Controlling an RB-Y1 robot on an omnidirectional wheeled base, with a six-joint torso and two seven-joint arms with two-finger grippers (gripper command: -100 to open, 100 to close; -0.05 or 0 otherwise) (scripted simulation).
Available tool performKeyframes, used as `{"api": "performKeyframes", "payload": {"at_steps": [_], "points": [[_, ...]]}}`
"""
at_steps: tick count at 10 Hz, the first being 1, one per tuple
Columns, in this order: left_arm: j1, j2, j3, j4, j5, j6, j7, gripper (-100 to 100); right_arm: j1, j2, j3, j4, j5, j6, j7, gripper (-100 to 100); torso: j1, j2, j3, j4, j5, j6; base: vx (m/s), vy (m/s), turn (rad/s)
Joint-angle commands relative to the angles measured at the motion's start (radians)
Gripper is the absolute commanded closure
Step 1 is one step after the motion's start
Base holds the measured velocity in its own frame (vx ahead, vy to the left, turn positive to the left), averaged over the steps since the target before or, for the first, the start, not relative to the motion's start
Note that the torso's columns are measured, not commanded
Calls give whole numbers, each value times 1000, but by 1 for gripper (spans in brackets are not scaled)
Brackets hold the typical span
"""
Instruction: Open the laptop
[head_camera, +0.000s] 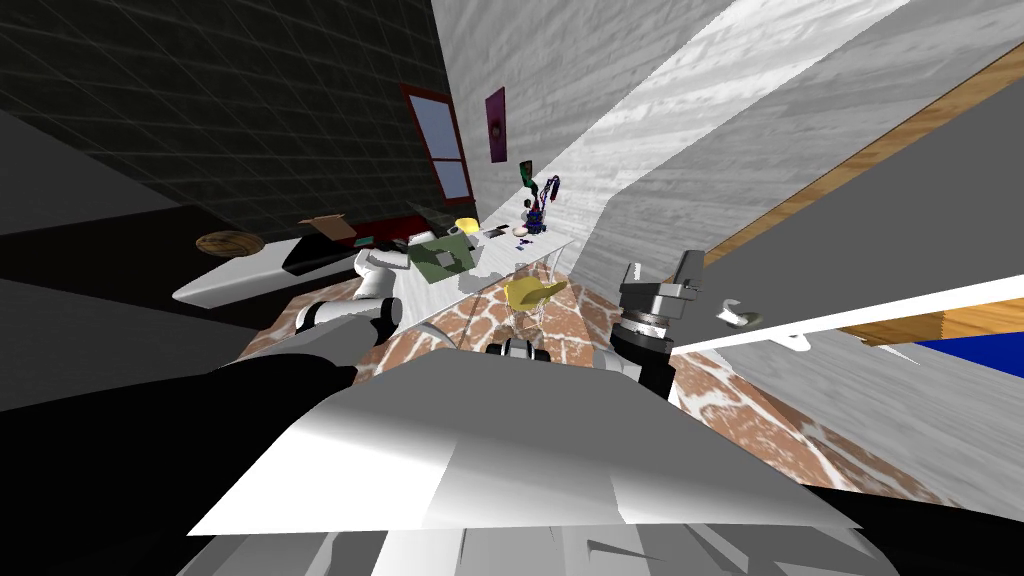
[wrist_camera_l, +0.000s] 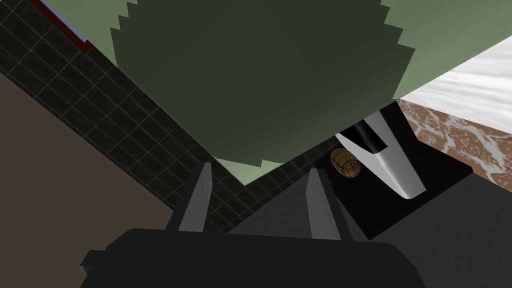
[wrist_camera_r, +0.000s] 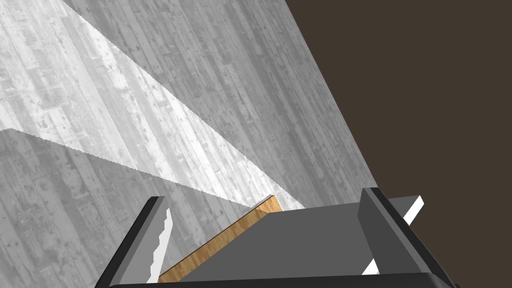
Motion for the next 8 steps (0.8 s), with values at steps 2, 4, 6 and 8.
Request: {"api": "performKeyframes", "payload": {"at_steps": [2,4,6,8], "points": [[-28,11,2,8,23,86,-23,100,0,0,0,0,0,0,0,0,8,0,0,0,3,1,0,90,-75],[-43,16,2,13,35,129,-34,100,0,0,0,0,0,0,0,0,8,-3,-2,-2,4,-1,4,66,-47],[-57,22,3,17,46,173,-46,100,0,0,0,0,0,0,0,0,7,-4,-2,-3,4,0,0,53,-50],[-71,27,4,21,58,216,-57,100,0,0,0,0,0,0,0,0,7,-4,-2,-2,3,1,7,64,-56]]}}
